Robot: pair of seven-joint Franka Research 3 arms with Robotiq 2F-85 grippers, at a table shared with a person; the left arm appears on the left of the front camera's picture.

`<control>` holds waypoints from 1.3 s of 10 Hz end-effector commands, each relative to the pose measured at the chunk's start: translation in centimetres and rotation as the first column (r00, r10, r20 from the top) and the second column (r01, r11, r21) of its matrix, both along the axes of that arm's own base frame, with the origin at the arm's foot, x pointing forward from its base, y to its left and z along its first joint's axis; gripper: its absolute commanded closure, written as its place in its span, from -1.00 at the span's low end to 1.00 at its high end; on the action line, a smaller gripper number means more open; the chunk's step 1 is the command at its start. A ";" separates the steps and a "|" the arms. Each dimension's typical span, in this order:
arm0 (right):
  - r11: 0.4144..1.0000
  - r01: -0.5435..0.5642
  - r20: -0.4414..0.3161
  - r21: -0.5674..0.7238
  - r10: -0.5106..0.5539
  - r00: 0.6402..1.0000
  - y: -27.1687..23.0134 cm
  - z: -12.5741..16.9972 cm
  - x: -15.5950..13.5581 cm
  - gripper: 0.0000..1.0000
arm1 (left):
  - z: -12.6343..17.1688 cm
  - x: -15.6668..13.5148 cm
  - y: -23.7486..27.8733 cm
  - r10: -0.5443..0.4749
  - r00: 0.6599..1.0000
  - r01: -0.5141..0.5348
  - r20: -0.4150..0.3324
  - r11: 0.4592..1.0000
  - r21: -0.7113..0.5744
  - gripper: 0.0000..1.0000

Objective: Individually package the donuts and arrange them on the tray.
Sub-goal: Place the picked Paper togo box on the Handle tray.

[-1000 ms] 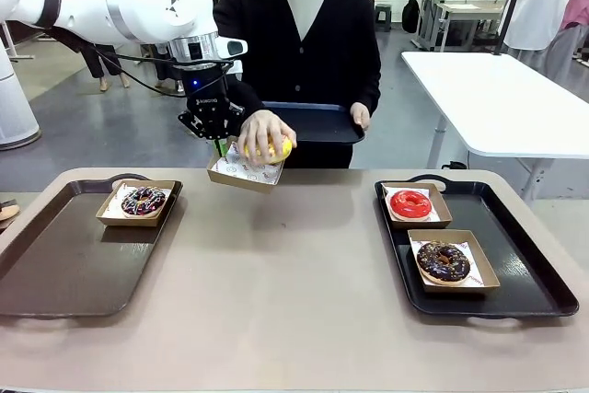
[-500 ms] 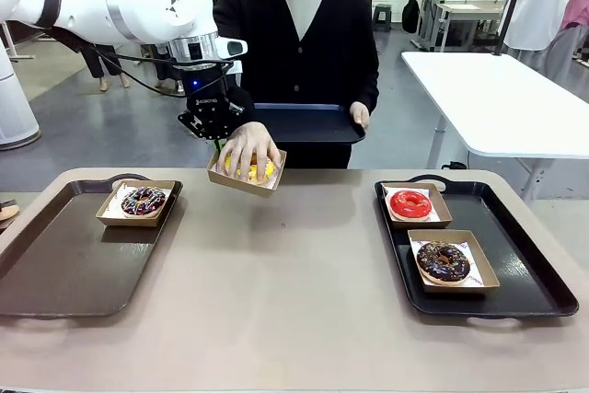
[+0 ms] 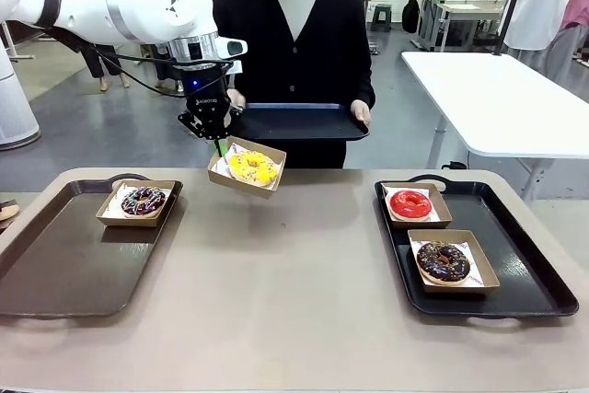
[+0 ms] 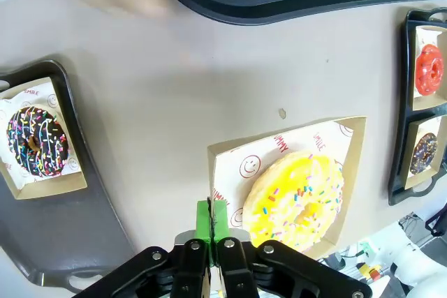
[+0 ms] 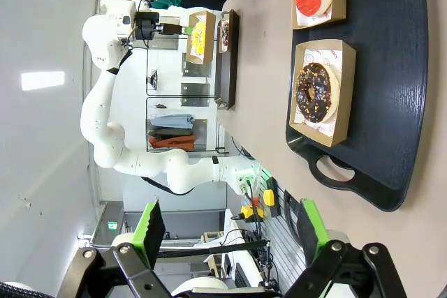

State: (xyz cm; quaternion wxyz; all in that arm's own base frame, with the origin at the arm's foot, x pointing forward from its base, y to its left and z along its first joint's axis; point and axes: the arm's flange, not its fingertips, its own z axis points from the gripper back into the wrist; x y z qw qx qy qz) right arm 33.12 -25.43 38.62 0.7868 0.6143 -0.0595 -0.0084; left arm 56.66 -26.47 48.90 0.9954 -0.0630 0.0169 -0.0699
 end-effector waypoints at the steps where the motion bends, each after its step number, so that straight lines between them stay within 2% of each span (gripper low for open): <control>1: 1.000 0.002 -0.002 0.002 -0.002 1.000 0.0 -0.1 -0.1 -1.00 | 0.3 0.1 0.1 0.000 1.000 0.000 -0.008 1.000 -0.010 1.00; 4: 1.000 0.002 -0.002 0.002 -0.002 1.000 0.0 -0.1 -0.1 -1.00 | 0.0 0.0 0.0 0.000 1.000 0.000 0.000 1.000 0.000 0.98; 5: 1.000 0.002 -0.002 0.002 -0.002 1.000 0.0 -0.1 -0.1 -1.00 | 0.8 -1.0 1.8 -0.002 1.000 0.002 0.006 1.000 -0.024 0.98; 7: 1.000 0.002 -0.002 0.002 -0.002 1.000 0.0 -0.1 -0.1 -1.00 | 2.9 -4.3 8.4 -0.016 0.999 0.017 0.032 1.000 -0.008 0.98; 8: 1.000 0.002 -0.002 0.002 -0.002 1.000 0.0 -0.1 -0.1 -1.00 | 3.0 -5.7 11.1 -0.015 0.999 0.016 0.032 1.000 -0.007 0.98; 11: 1.000 0.002 -0.002 0.002 -0.002 1.000 0.0 -0.1 -0.1 -1.00 | 2.1 -10.9 19.1 0.005 0.999 -0.006 0.037 1.000 0.024 0.98; 13: 1.000 0.002 -0.002 0.002 -0.002 1.000 0.0 -0.1 -0.1 -1.00 | 1.1 -14.1 22.4 0.078 0.995 -0.085 0.067 0.990 0.109 0.98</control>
